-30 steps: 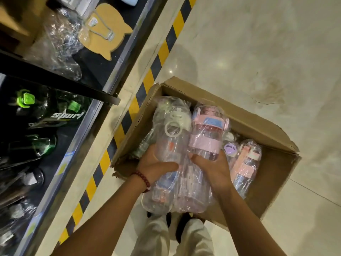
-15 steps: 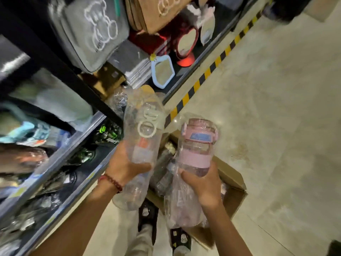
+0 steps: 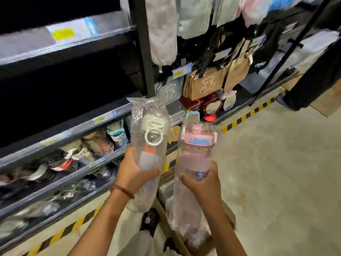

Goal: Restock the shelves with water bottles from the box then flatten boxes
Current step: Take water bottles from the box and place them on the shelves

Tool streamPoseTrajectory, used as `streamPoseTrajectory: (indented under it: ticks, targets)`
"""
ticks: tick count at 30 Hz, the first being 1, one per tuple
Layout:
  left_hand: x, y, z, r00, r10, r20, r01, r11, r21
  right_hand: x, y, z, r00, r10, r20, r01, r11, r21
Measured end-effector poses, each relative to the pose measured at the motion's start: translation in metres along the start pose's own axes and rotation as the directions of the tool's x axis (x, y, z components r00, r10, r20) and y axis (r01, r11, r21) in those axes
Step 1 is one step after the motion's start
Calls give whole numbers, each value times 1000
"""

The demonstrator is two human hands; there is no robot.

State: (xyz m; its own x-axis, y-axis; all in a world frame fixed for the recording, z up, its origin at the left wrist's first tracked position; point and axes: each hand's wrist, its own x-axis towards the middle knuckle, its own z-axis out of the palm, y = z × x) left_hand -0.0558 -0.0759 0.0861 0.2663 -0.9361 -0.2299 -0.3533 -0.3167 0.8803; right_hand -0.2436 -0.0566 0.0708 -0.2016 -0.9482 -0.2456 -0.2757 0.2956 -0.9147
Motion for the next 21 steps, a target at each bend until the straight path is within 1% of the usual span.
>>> streamPoseTrajectory:
  ticks: [2, 5, 9, 15, 19, 21]
  targets:
    - [-18, 5, -16, 998, -8, -61, 4, 997, -72, -13, -15, 0, 998, -41, 53, 41, 999, 8]
    - [-49, 2, -40, 987, -6, -162, -18, 989, -148, -34, -27, 7, 987, -51, 152, 47, 998, 32]
    - [-84, -19, -70, 958, -85, -275, 32, 981, -192, -56, -35, 25, 954, -75, 292, 58, 996, 66]
    - [-120, -54, -116, 881, -194, -432, 116, 973, -201, -76, -51, 72, 860, -111, 498, 113, 993, 25]
    - [-133, -76, -148, 824, -251, -509, 137, 958, -251, -89, -60, 113, 825, -142, 546, 173, 985, -5]
    - [-136, -86, -166, 809, -262, -527, 126, 952, -279, -95, -64, 137, 811, -155, 564, 212, 976, -37]
